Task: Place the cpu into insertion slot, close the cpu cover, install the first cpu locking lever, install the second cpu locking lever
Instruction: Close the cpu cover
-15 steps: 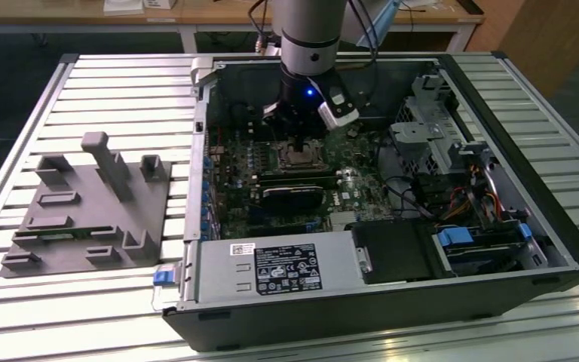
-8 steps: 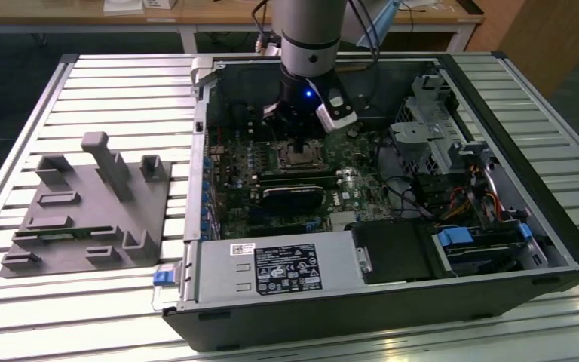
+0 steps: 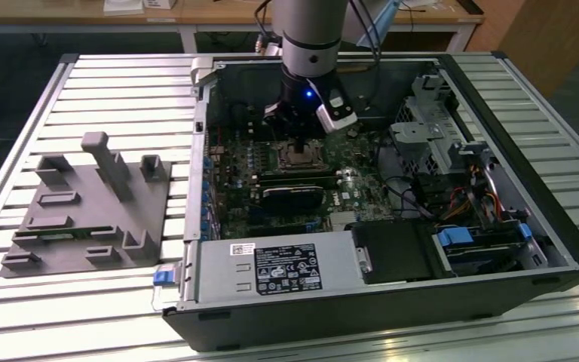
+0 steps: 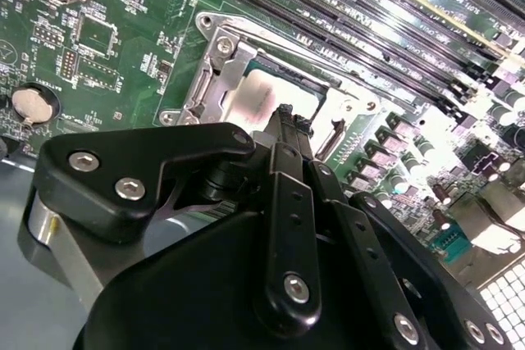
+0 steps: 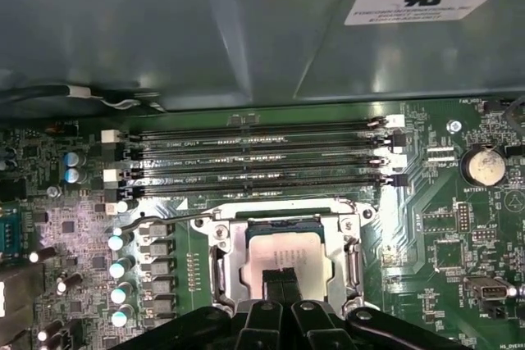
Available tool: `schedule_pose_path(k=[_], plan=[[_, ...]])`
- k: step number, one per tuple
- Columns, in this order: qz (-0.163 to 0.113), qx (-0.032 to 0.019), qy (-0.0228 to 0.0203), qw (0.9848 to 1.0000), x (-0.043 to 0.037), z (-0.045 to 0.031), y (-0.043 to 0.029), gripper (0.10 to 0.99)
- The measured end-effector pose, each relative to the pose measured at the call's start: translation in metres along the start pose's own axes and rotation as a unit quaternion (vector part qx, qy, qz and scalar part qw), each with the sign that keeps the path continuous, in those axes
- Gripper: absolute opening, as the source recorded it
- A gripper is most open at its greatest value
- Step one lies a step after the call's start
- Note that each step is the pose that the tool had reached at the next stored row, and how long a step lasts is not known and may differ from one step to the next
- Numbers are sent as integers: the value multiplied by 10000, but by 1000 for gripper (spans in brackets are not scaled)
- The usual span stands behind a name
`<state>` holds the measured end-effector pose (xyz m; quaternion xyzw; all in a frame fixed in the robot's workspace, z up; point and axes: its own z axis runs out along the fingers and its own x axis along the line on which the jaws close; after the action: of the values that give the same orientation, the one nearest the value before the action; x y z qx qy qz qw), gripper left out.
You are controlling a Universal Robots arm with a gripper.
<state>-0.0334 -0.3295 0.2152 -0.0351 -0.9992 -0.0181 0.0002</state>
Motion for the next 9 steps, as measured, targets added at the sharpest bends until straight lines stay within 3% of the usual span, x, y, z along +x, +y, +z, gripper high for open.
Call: schedule_pose_path(k=[9], plan=[[1, 0, 0, 10000, -8, -81, 4, 106]])
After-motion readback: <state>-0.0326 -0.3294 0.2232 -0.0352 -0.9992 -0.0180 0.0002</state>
